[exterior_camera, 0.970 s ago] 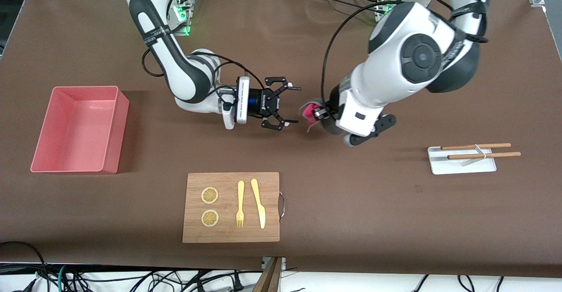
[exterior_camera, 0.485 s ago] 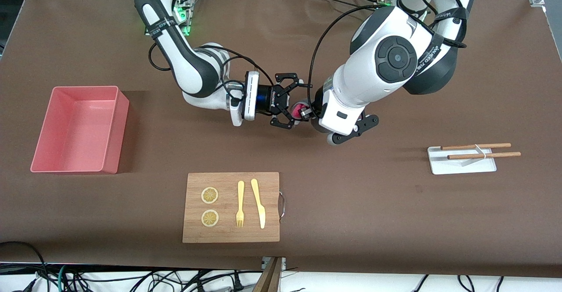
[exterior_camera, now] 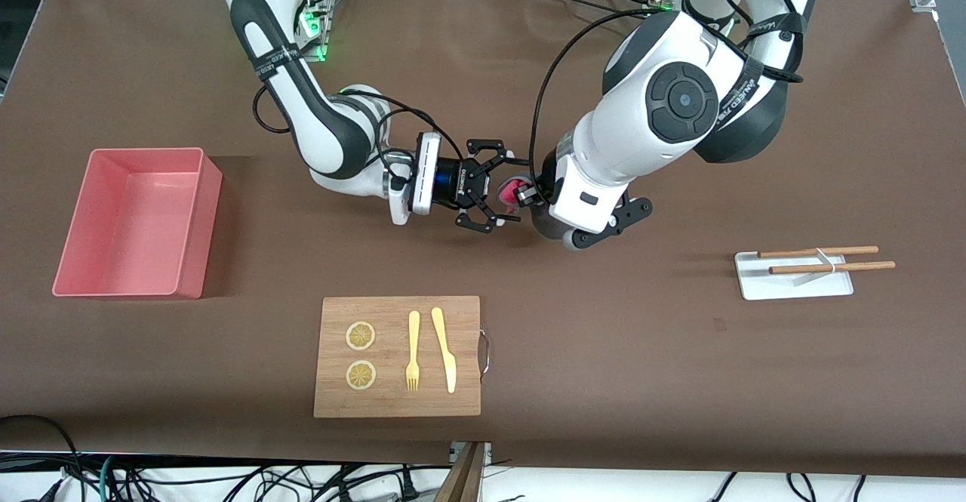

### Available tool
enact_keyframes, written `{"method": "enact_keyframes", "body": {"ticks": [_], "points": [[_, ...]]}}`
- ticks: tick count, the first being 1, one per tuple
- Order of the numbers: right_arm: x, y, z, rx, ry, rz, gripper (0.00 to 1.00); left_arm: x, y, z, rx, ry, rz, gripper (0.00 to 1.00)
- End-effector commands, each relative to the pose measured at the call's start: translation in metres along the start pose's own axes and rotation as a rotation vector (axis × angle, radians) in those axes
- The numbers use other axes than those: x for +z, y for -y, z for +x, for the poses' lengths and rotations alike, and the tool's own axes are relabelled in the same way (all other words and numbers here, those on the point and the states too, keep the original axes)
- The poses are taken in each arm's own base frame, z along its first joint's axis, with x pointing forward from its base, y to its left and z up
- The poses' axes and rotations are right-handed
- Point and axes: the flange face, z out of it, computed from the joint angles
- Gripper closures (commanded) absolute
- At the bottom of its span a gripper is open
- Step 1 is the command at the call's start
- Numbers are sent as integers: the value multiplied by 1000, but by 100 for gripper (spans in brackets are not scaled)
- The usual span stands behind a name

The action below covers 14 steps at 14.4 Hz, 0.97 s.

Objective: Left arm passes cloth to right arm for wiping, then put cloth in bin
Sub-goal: 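Bring the cloth to the right gripper and grasp it there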

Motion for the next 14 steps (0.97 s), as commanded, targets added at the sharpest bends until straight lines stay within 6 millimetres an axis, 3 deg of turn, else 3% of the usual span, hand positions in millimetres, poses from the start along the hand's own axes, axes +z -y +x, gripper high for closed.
{"method": "enact_keyframes", "body": {"ticks": [1,3,6,10,14], "points": [[-1,-2,-4,-33,5,-2,7,-5,1,0,-7,5,-15,100],[-2,-2,-5,-32,9,-4,27,-6,1,0,-7,5,-18,100],[-5,-3,-7,-36,11,-7,66,-8,2,2,-6,3,-21,100],[-18,-12,-10,-60,26,-17,100,-8,2,2,-7,2,-21,100],[-28,-21,-6,-58,25,-33,100,-10,3,3,-8,1,-21,100]]}}
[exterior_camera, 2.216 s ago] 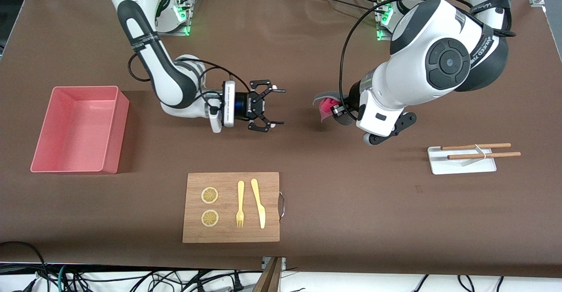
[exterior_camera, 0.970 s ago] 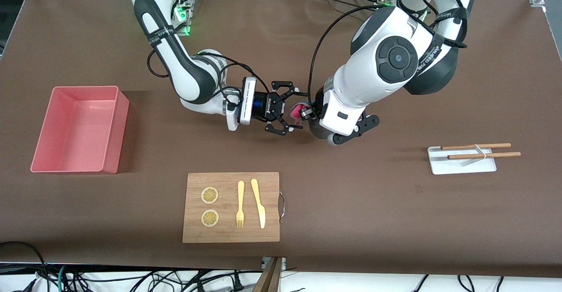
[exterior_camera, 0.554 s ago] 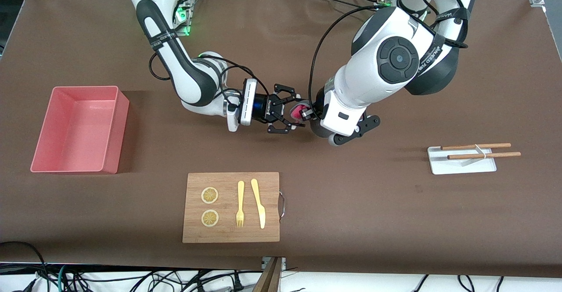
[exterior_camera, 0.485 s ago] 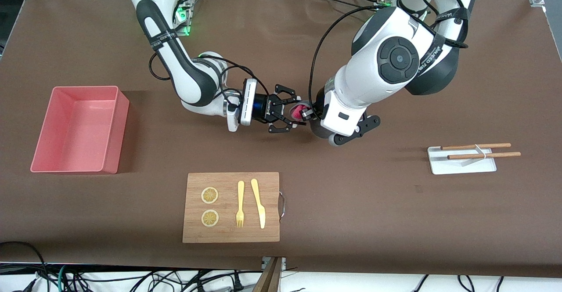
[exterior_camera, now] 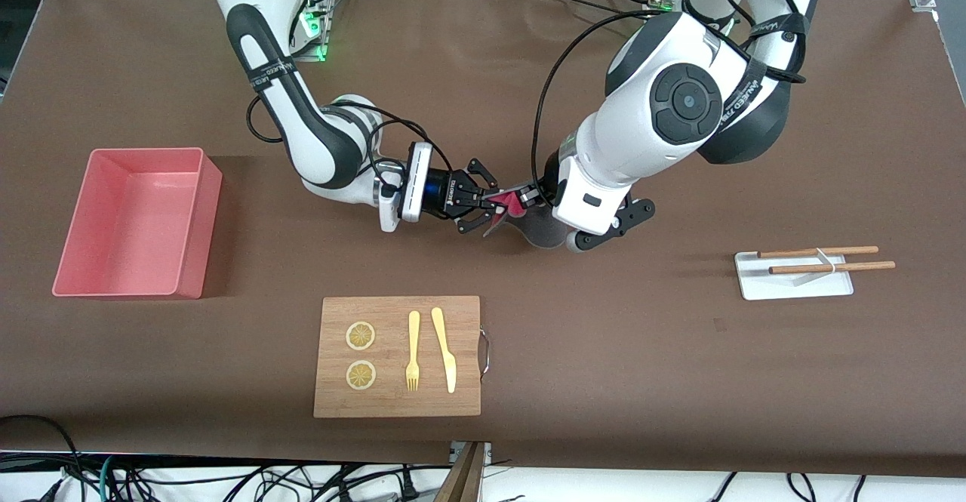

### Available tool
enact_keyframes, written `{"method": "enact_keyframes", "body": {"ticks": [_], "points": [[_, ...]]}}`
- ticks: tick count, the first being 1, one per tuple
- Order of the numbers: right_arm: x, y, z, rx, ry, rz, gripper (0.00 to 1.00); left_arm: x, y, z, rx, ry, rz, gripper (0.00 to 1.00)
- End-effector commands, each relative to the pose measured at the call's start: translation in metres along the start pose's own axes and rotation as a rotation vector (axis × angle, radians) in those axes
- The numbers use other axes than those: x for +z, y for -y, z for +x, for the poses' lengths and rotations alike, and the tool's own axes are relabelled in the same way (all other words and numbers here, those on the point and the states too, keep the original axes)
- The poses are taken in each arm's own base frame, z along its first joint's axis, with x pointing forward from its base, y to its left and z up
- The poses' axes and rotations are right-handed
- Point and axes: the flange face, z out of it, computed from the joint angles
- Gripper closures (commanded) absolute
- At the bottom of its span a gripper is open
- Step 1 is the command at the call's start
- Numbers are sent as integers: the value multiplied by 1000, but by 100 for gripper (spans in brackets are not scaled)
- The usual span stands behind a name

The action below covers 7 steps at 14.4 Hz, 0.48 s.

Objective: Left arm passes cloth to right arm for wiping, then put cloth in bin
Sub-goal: 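Bring the cloth to the right gripper and grasp it there, then open the left gripper and withdraw it while the right gripper pulls cloth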

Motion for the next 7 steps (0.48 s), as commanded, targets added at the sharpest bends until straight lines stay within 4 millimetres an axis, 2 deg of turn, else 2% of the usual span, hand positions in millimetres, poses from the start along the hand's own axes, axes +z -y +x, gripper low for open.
{"method": "enact_keyframes", "body": {"ticks": [1,2,3,4,7], "points": [[-9,-4,4,-14,1,-4,100,-9,2,-1,-3,3,-20,100],[-12,-6,9,-18,-3,-8,100,-10,2,0,-4,3,-20,97],[-17,-10,18,-26,-4,-12,100,-9,3,2,-8,4,-18,20],[-24,-14,26,-29,12,-7,100,-10,4,2,-5,-4,-15,0],[-52,-26,49,-48,82,7,100,-11,4,3,-5,-4,-15,0]]}}
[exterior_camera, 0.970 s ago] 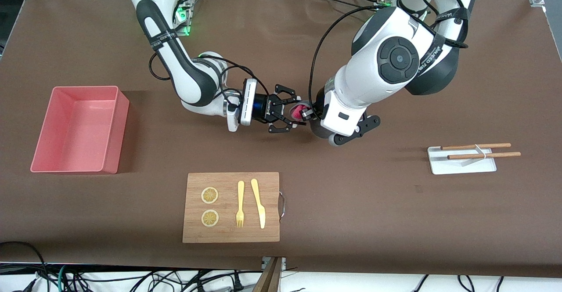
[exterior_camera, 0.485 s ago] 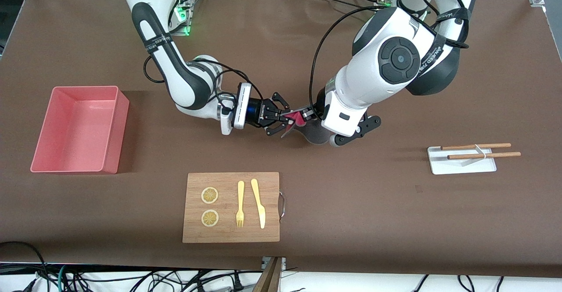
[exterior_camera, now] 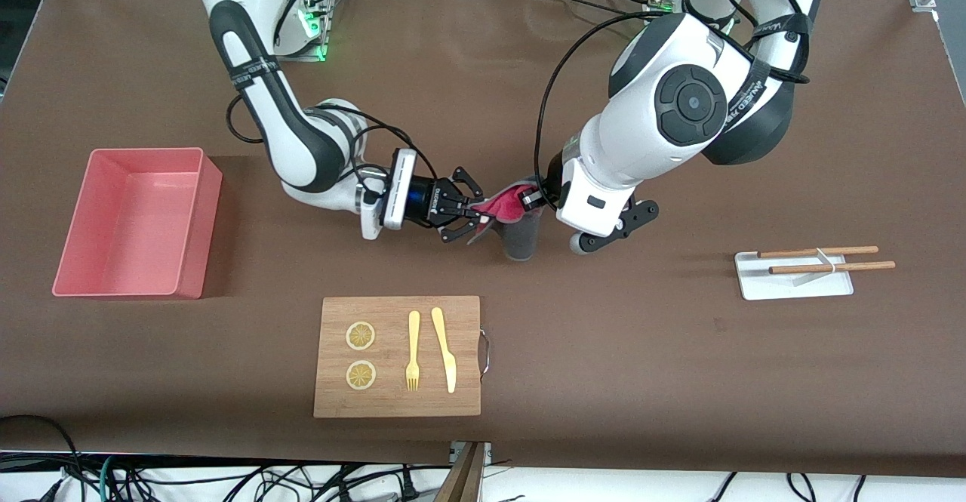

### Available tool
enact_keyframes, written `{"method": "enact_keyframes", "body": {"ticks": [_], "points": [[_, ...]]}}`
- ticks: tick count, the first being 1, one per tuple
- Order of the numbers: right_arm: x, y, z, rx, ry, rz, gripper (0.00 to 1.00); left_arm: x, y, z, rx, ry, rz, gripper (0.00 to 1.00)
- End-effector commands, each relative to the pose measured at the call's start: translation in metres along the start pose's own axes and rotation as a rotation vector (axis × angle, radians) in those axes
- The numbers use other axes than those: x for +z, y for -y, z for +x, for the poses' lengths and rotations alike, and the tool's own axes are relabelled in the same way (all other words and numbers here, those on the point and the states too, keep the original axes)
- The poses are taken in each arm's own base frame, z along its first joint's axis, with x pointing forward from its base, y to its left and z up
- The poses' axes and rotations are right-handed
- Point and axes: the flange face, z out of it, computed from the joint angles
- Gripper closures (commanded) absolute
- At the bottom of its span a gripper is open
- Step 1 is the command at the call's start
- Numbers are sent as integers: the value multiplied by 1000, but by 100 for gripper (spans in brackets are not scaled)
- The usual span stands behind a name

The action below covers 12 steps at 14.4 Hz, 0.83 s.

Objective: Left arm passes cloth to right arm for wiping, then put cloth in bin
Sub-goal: 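Open the left gripper and withdraw it while the right gripper pulls cloth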

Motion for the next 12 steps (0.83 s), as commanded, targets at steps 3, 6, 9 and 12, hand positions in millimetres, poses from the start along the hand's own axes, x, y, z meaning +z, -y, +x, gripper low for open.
{"method": "enact_keyframes", "body": {"ticks": [3,6,9,12], "points": [[-45,-8,32,-30,73,15,100,-10,3,0,1,-2,-14,0],[-81,-11,48,-50,182,34,100,-15,11,13,2,-5,-13,0],[-125,-15,46,-69,328,59,100,-28,27,25,95,-3,3,0],[-177,-19,24,-83,510,88,100,-31,43,32,247,-1,87,0]]}}
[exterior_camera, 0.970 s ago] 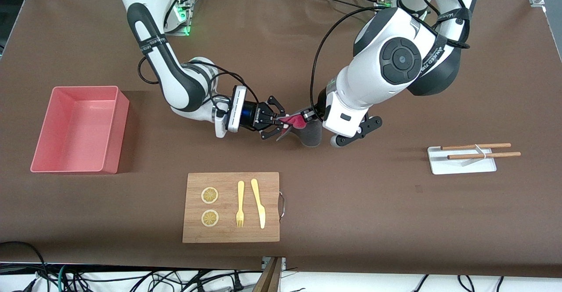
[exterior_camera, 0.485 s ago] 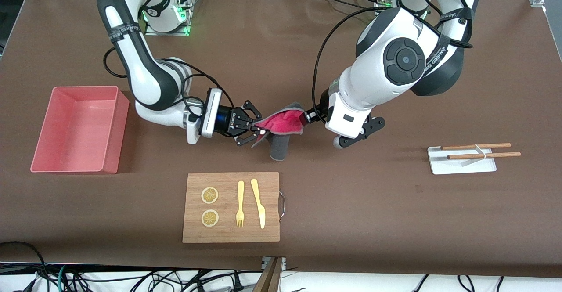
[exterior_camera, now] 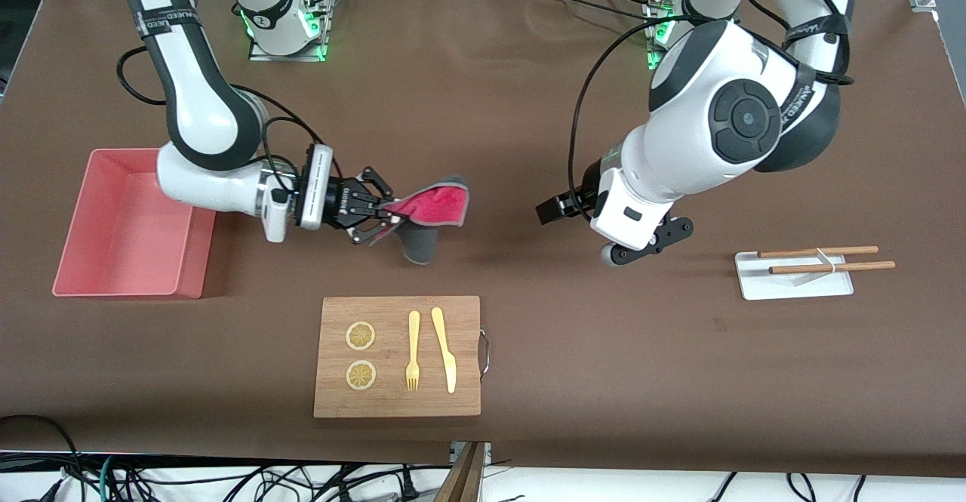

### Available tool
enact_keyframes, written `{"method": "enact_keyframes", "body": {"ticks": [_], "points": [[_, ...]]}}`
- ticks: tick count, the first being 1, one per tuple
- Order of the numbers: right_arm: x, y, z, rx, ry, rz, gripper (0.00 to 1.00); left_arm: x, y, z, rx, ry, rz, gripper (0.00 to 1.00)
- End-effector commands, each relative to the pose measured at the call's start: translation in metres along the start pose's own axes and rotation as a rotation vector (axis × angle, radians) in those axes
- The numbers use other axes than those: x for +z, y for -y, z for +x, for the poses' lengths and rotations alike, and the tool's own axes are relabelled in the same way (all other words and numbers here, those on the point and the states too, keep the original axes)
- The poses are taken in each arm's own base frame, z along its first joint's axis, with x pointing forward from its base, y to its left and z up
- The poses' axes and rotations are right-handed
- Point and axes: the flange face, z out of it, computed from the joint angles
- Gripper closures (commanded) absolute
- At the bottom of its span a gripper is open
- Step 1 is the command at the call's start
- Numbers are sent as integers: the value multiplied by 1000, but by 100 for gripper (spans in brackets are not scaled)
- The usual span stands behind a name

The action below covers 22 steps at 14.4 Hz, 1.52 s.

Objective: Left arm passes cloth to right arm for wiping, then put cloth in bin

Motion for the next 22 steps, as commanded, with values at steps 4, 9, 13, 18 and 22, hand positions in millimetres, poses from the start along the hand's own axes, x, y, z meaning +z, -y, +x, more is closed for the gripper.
{"method": "enact_keyframes", "body": {"ticks": [4,9,13,18,22], "points": [[-67,8,-71,35,387,78,100,-14,39,1,245,8,201,0],[-106,5,-104,139,743,77,100,-32,95,20,407,11,338,0],[-132,3,-110,224,994,-1,100,-40,150,34,519,28,366,0],[-144,2,-123,440,1073,-147,100,-27,212,29,635,-82,343,0],[-144,2,-124,782,1054,-359,100,-48,230,46,641,-108,318,0]]}}
